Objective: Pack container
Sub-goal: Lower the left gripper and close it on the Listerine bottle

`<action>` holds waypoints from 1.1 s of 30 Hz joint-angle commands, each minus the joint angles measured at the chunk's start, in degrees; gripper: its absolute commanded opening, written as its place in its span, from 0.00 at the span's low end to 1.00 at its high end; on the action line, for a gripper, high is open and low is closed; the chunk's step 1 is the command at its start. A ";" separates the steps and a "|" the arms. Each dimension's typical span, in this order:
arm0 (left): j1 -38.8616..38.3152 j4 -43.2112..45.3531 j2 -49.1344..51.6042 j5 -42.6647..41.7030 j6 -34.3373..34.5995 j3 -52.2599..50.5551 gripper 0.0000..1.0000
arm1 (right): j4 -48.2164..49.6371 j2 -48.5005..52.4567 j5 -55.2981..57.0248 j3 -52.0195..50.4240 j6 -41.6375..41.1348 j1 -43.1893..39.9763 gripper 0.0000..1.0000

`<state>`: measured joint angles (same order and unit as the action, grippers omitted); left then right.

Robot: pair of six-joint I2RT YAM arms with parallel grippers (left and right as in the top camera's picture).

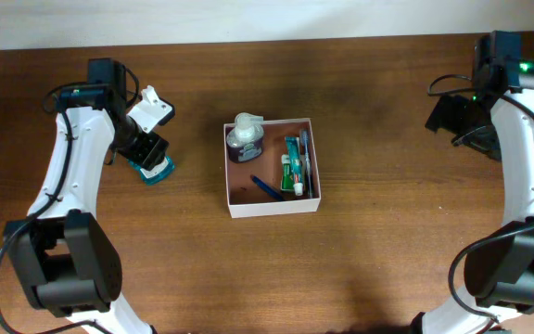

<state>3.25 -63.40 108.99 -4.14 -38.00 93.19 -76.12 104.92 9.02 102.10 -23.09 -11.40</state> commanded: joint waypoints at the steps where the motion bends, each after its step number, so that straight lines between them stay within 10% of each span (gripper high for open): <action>1: 0.17 0.15 0.94 -1.01 -1.09 -0.48 0.69 | 0.00 -0.42 0.72 0.44 0.33 -0.26 0.98; 33: 0.17 0.81 0.94 -0.98 -1.09 -2.27 0.55 | 0.00 -0.42 0.72 0.44 0.33 -0.26 0.98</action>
<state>3.25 -62.94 108.99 -4.12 -38.02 91.18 -76.12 104.92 9.02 102.10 -23.09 -11.40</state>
